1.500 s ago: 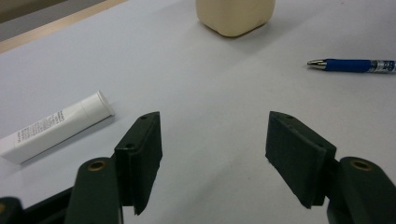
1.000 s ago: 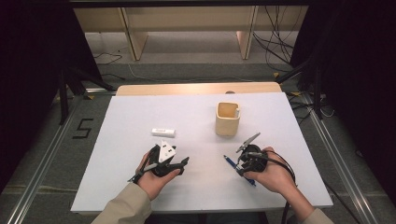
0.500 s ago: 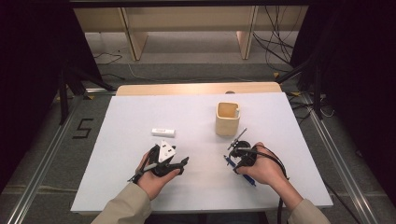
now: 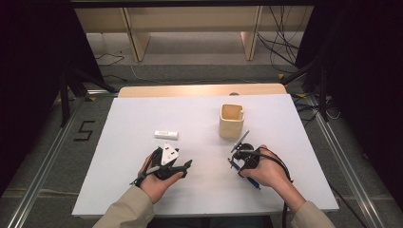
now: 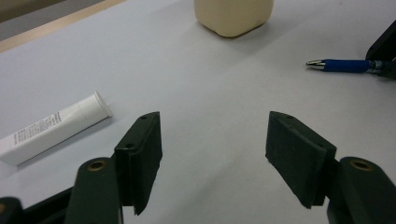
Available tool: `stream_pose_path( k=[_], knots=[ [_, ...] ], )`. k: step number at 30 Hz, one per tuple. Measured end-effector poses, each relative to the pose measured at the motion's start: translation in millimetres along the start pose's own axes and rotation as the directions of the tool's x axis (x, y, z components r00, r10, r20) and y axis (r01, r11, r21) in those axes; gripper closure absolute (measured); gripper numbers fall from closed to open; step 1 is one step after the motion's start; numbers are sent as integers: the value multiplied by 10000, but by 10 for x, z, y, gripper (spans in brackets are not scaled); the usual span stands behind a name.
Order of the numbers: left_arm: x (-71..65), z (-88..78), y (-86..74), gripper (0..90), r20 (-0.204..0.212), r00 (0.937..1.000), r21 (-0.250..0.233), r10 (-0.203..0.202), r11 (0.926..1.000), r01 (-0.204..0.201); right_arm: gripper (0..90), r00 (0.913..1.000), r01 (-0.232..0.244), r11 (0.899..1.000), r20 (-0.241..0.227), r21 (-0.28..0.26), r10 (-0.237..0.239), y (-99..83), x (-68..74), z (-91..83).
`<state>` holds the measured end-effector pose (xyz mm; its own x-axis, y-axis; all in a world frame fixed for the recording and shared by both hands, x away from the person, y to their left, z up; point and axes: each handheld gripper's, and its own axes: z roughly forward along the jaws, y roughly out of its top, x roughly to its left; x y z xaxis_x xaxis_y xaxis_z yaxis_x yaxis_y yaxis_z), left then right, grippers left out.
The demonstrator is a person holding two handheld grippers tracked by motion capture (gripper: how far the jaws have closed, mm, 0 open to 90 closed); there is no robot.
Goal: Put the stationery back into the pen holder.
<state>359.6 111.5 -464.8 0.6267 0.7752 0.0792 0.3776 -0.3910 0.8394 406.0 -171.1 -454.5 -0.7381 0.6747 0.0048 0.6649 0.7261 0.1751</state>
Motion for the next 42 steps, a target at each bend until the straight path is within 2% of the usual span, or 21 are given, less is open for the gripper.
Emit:
stream_pose_path(
  k=[14,19,23,26,29,33,36,39,42],
  knots=[
    [9,0,-4,360,-7,10000,24,18,10000,-17,790,9998,-194,9997,92,131,193,21,32,5],
    [23,-5,-5,360,-28,10000,55,19,10000,-19,794,9987,-502,9987,-22,53,502,10,17,2],
    [23,-4,-7,360,-31,10000,61,3,10000,-3,795,9981,-617,9981,-97,-59,616,-4,9,-5],
    [24,0,-11,360,-25,10000,66,-23,10000,23,795,9967,-732,9963,-378,-443,716,-17,1,-22],
    [23,0,-13,360,-7,10000,70,-16,10000,16,795,9959,-847,9933,-380,-787,819,-26,7,-53],
    [22,-1,-13,360,-4,10000,86,10,10000,-10,795,9946,-1004,9849,-419,-1414,954,-47,7,-91],
    [22,-3,-13,360,-19,10000,78,-9,10000,9,795,9937,-1108,9734,-399,-2004,1049,-58,6,-128],
    [22,-4,-12,360,-25,10000,80,-9,10000,9,795,9925,-1223,9572,-351,-2623,1172,-65,0,-176],
    [22,-1,-12,360,-14,10000,81,6,10000,-6,795,9907,-1355,9342,-318,-3300,1325,-70,-5,-217]
  ],
)
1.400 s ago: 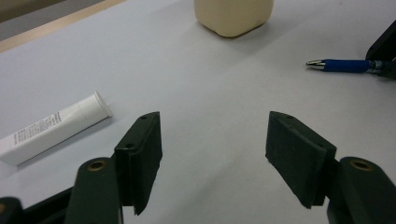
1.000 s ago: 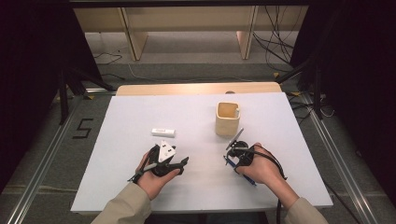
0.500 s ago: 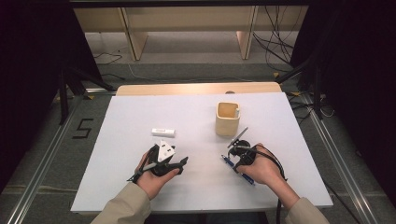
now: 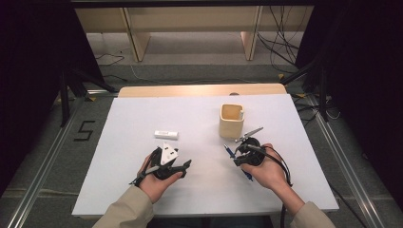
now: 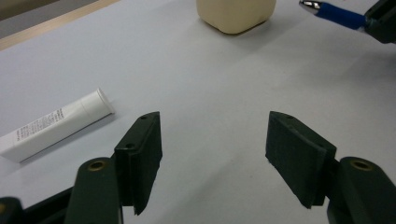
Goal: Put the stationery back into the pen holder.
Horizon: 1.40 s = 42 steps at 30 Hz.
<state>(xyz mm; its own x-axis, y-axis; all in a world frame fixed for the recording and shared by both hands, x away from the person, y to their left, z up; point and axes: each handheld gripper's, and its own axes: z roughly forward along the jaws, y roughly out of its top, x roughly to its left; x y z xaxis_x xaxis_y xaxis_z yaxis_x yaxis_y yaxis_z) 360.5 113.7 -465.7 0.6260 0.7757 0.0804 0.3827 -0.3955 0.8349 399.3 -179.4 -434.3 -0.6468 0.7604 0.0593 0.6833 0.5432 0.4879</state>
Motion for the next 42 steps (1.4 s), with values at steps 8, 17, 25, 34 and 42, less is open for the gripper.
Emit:
stream_pose_path(
  k=[8,17,25,34,42],
  knots=[
    [5,-2,1,360,-29,10000,-2,30,10000,-30,795,9992,-302,9821,198,-1859,345,24,-20,-90],
    [5,-1,3,360,-53,10000,-38,-37,10000,37,796,9965,-581,9262,336,-3724,761,80,-10,-183],
    [13,-2,3,360,-70,10000,-39,-40,10000,39,795,9922,-702,8664,553,-4944,1120,241,-19,-286],
    [19,-9,7,360,-53,10000,-47,-50,10000,50,796,9890,-720,8267,676,-5580,1317,449,-21,-314],
    [24,-6,4,359,-82,9999,-52,-73,10000,72,795,9848,-816,7965,743,-5992,1568,596,-74,-344]
  ],
)
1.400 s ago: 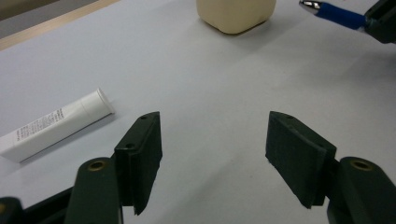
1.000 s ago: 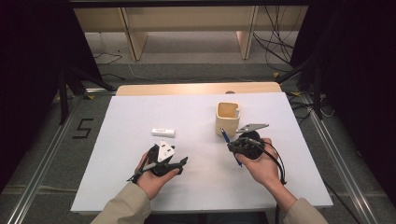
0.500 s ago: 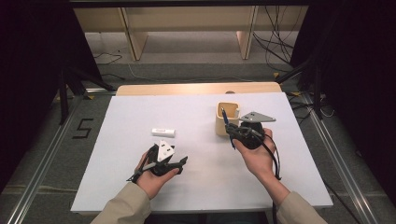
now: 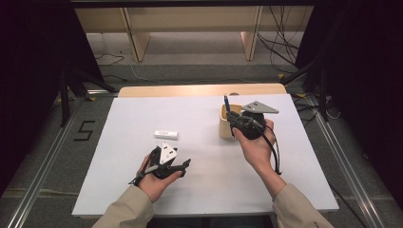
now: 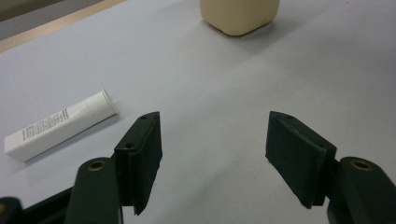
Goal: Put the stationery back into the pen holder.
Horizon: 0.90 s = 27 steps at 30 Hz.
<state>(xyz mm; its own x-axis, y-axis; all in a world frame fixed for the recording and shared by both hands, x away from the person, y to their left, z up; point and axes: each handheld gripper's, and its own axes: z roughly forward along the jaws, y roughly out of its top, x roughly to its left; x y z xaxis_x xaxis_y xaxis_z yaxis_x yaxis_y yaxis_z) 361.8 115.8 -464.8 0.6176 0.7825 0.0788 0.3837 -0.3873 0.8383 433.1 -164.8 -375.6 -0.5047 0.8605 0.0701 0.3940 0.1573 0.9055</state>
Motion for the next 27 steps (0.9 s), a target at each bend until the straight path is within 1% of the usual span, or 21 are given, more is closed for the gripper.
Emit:
stream_pose_path(
  k=[9,12,14,18,23,27],
  knots=[
    [11,-1,-4,359,-3,10000,22,28,10000,-28,795,9996,-142,9992,226,-369,151,141,-21,147],
    [13,-3,-3,358,-9,10000,15,12,10000,-12,795,9990,-267,9983,333,-518,284,187,-37,193],
    [12,-4,-4,358,-8,10000,14,-31,10000,31,795,9987,-341,9977,369,-581,363,214,-50,219],
    [12,-1,-4,358,5,10000,17,12,10000,-12,795,9980,-381,9966,481,-730,417,267,-65,256],
    [12,2,-6,358,19,10000,21,-2,10000,2,795,9966,-402,9958,684,-825,459,296,-99,323],
    [10,7,-9,358,27,10000,40,-19,10000,19,795,9953,-476,9935,791,-1030,559,334,-129,352]
  ],
)
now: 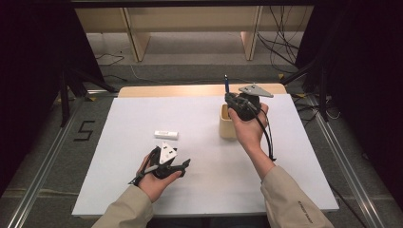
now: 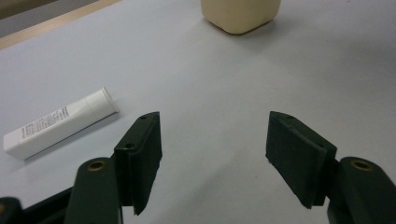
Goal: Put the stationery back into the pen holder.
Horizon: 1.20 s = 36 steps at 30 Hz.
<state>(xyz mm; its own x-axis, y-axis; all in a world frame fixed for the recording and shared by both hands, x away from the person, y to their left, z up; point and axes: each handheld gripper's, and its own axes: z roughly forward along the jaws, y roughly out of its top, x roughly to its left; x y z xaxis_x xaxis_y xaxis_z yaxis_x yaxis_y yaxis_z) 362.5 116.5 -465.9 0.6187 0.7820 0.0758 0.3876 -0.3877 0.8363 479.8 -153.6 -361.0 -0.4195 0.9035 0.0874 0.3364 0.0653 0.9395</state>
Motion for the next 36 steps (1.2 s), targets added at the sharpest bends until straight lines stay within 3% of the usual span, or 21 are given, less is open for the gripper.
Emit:
stream_pose_path(
  k=[15,36],
  knots=[
    [4,-3,2,358,3,10000,-16,4,10000,-4,794,9988,120,9997,474,-215,-110,4,-31,125],
    [2,-6,4,358,15,10000,-7,15,10000,-15,793,9975,280,9996,645,58,-283,-101,-67,224]
  ],
)
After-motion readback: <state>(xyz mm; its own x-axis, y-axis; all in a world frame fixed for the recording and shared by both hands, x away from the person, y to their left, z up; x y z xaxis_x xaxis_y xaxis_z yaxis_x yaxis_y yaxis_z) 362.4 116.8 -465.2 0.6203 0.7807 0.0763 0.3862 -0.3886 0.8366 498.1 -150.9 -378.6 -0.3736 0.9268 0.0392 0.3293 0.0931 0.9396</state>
